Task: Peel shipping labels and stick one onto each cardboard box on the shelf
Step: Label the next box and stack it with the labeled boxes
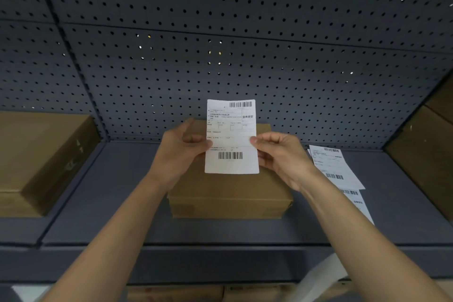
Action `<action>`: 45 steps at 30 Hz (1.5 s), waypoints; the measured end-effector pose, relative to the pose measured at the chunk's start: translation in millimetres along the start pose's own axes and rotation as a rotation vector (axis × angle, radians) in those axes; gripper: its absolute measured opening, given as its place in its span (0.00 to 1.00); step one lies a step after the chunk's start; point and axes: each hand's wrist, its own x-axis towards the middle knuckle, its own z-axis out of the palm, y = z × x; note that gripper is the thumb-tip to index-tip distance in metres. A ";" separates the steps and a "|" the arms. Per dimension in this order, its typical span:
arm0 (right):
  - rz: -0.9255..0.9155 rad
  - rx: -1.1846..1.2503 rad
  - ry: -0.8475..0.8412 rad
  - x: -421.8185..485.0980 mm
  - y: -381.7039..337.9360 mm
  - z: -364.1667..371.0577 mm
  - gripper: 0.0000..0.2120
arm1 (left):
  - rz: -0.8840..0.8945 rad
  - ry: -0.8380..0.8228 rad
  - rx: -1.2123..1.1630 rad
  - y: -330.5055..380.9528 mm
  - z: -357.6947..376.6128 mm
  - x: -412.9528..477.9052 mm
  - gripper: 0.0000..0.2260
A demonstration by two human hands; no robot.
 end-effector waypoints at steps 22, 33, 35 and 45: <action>-0.020 -0.375 0.058 13.5 19.0 -1.5 0.15 | 0.050 -0.108 0.354 -22.1 7.4 11.0 0.41; -0.061 -0.447 0.071 13.9 22.9 0.6 0.15 | 0.082 -0.157 0.457 -28.4 12.7 7.2 0.44; -0.068 -0.466 0.078 13.0 23.5 0.3 0.15 | 0.087 -0.157 0.471 -30.4 12.9 8.3 0.45; -0.145 -0.627 0.108 9.1 27.1 3.5 0.15 | 0.129 -0.104 0.628 -35.3 9.1 9.0 0.45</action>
